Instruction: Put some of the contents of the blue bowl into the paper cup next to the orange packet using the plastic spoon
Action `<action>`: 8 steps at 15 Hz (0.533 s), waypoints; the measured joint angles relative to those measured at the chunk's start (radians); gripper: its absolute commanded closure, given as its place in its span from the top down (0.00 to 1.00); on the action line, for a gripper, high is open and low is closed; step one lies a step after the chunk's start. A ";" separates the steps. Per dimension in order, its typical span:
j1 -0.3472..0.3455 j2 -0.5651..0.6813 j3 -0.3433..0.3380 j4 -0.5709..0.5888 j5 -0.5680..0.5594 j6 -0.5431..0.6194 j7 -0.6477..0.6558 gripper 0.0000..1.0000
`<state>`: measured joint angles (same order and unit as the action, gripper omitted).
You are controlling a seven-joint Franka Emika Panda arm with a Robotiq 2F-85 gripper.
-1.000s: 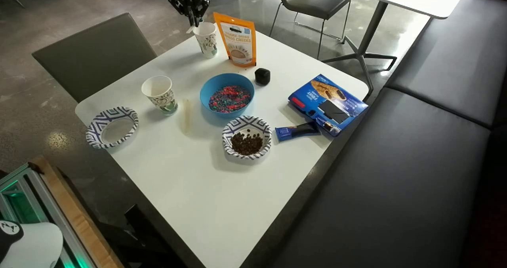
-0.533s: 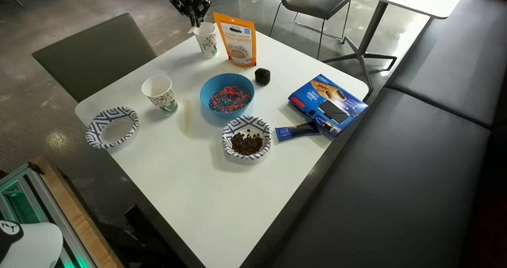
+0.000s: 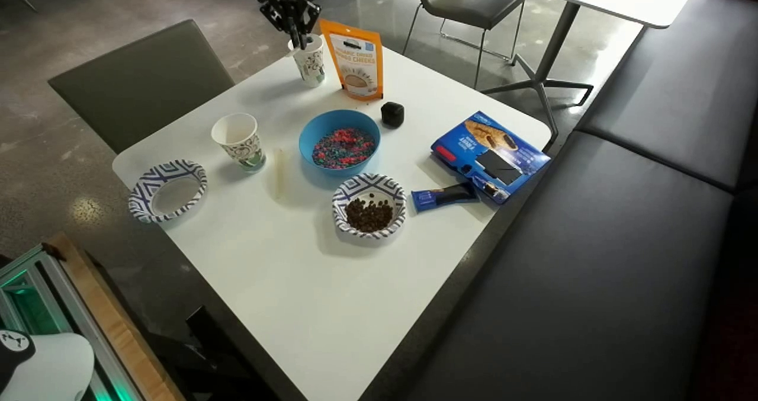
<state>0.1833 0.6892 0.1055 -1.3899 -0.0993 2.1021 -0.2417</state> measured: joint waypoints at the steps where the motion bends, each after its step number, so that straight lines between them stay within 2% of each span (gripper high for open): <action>1: 0.010 0.003 -0.004 0.006 -0.018 -0.021 0.017 0.04; 8: 0.114 0.022 -0.036 0.066 -0.184 -0.125 0.134 0.04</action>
<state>0.2970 0.7113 0.0690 -1.3241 -0.2830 1.9772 -0.1073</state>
